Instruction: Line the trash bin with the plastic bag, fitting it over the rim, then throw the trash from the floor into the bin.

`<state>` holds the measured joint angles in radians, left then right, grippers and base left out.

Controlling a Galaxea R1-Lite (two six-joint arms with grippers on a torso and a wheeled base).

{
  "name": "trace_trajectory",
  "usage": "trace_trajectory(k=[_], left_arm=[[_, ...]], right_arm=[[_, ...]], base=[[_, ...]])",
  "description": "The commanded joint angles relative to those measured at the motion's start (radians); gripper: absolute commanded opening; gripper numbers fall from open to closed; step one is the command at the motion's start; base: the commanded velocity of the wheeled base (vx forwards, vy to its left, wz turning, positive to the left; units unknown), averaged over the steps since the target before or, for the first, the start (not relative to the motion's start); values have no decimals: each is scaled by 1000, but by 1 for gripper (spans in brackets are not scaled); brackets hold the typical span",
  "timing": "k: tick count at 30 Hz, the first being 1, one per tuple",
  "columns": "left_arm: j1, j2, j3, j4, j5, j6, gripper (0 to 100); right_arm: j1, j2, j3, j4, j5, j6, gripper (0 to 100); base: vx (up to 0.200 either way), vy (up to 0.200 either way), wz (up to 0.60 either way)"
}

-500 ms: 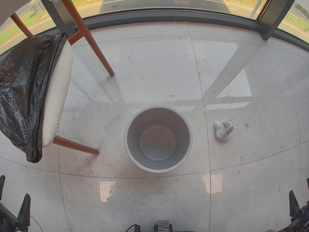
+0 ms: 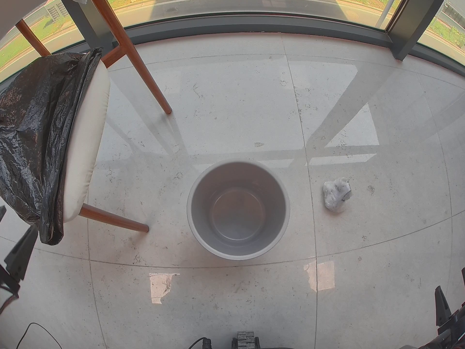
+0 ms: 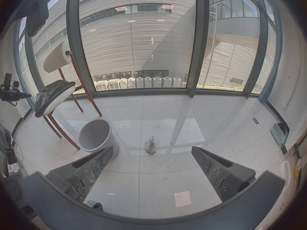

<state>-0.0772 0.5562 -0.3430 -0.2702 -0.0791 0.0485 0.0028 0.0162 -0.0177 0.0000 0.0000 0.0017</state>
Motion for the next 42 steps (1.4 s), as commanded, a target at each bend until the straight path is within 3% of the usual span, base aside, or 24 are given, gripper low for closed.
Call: trace_trajectory(k=[1, 7, 11, 16, 23, 26, 42], left_arm=[[-27, 249, -149, -30, -19, -7, 100], [-6, 389, -266, -26, -31, -9, 100], [63, 513, -346, -29, -37, -6, 100], [68, 620, -413, -41, -33, -6, 100], [70, 763, -442, -195, -31, -7, 100], [108, 824, -455, -285, -41, -7, 100], [113, 900, -521, -322, -51, -9, 100]], right_arm=[[2, -16, 18, 0, 0, 1, 100], [2, -16, 18, 0, 0, 1, 100], [2, -16, 18, 0, 0, 1, 100], [2, -16, 18, 0, -2, 3, 100], [0, -16, 18, 0, -2, 6, 100], [2, -16, 18, 0, -2, 6, 100], [0, -16, 18, 0, -2, 6, 100]], base=[[0, 0, 0], [0, 0, 0], [0, 0, 0], [0, 0, 0], [0, 0, 0], [0, 0, 0], [0, 0, 0]])
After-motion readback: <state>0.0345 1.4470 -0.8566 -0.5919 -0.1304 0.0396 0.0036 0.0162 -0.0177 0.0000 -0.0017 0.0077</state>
